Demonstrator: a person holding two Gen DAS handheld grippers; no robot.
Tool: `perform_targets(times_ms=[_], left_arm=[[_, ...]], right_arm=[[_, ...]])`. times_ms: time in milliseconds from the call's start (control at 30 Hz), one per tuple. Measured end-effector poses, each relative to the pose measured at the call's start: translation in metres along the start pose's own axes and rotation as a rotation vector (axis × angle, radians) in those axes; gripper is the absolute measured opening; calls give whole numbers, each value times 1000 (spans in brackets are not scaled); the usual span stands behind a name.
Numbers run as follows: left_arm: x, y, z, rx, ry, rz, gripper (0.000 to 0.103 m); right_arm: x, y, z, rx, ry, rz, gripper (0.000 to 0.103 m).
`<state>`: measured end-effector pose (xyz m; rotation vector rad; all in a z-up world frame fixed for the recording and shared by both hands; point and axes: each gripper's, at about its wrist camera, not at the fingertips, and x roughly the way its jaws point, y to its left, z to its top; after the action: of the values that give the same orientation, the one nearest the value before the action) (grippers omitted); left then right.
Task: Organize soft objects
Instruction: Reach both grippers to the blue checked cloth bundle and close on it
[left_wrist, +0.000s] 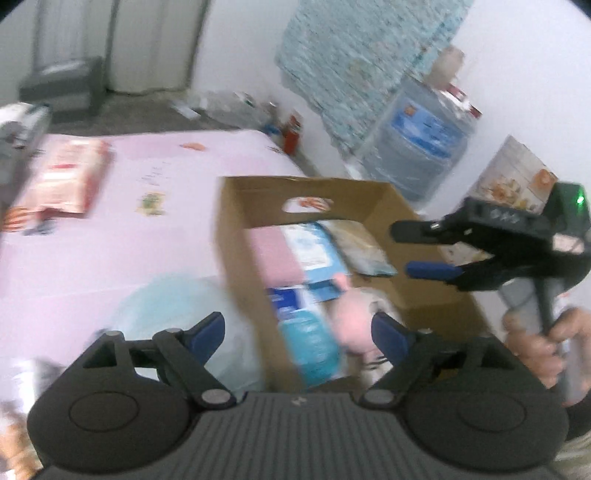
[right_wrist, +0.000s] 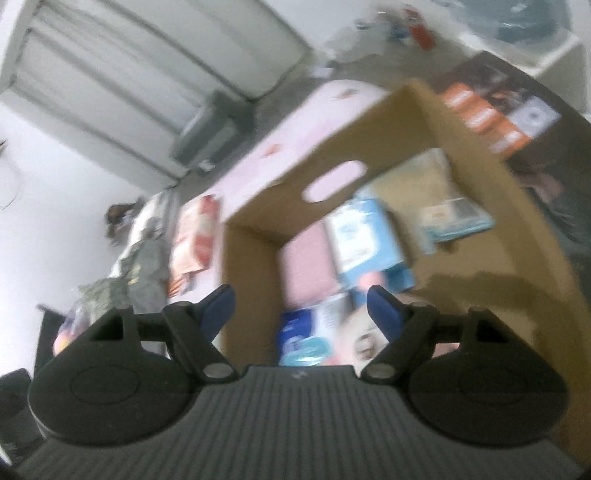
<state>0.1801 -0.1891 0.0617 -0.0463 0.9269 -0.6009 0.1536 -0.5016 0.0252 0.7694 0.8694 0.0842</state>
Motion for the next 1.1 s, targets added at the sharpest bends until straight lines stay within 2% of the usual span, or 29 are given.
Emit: perform_targets(times_ms=[267, 400, 500, 567, 700, 833, 1100], left_arm=[[-73, 72, -51, -80, -122, 200, 88], [-103, 106, -78, -116, -172, 326, 88], [-115, 129, -97, -129, -184, 442, 88], [-119, 145, -107, -152, -180, 493, 88], [-123, 176, -120, -198, -176, 542, 86], [-120, 202, -126, -221, -171, 569, 81], [-92, 249, -126, -298, -110, 551, 61]], right_arm=[[42, 94, -34, -140, 140, 143, 81], [83, 150, -62, -199, 252, 219, 81], [116, 192, -88, -241, 348, 268, 81], [138, 217, -104, -261, 410, 295, 81], [186, 262, -140, -297, 522, 319, 81], [235, 297, -170, -324, 612, 304, 81], [307, 322, -203, -339, 672, 237, 81]])
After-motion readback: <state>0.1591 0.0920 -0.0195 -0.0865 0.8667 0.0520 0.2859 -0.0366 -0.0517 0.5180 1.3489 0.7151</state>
